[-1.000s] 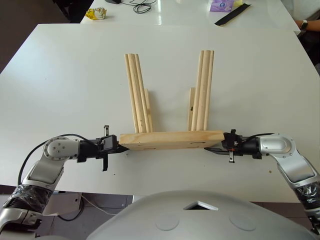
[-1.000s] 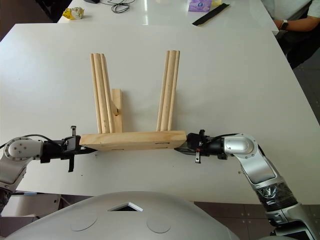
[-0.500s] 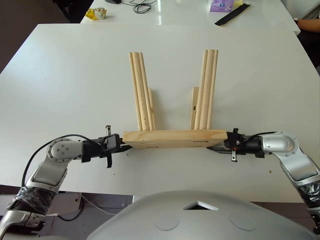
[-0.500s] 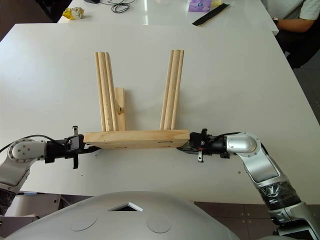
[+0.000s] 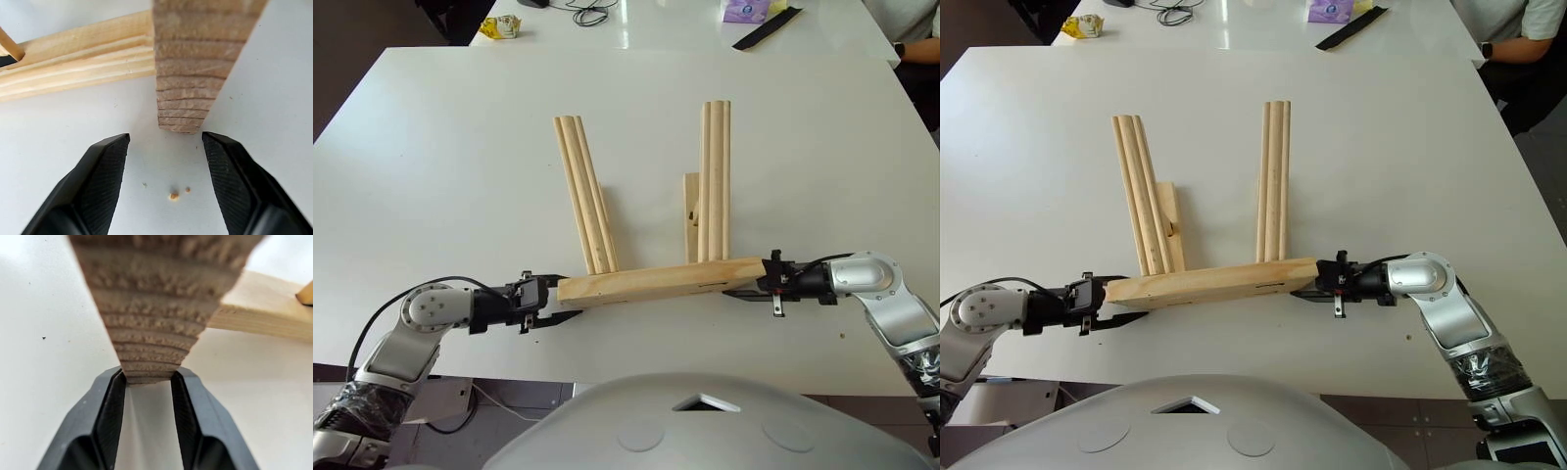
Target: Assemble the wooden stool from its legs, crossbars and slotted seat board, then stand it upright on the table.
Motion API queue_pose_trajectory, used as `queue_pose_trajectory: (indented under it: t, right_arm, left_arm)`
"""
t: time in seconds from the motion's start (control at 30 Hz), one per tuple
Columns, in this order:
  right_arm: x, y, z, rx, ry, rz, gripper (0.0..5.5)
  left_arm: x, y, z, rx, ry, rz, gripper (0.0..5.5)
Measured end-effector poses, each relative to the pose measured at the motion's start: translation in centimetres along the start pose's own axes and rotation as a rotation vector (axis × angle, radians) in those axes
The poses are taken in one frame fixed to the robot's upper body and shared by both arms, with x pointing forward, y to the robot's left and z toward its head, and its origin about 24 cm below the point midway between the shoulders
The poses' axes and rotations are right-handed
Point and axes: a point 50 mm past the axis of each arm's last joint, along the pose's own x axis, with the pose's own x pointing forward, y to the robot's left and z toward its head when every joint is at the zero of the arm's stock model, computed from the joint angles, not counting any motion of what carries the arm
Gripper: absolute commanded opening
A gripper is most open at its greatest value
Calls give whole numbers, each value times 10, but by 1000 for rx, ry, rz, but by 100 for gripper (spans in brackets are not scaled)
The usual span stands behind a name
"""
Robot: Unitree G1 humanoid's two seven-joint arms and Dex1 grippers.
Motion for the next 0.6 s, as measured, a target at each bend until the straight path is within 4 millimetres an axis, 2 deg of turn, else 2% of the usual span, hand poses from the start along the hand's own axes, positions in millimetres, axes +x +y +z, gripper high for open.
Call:
queue_pose_trajectory:
  t: [0.2, 0.37, 0.5, 0.6]
  right_arm:
    - [0, 0, 0, -3, 0, 1, 137]
    - [0, 0, 0, -5, 3, 0, 137]
    - [0, 0, 0, -6, 4, 0, 137]
    - [0, 0, 0, -7, 4, -1, 137]
  left_arm:
    - [-1, 2, 1, 15, 1, 12, 426]
    - [5, -8, 3, 12, -15, -32, 428]
    - [7, -8, 4, 5, -17, -39, 428]
    - [15, -6, 6, -4, -39, -37, 380]
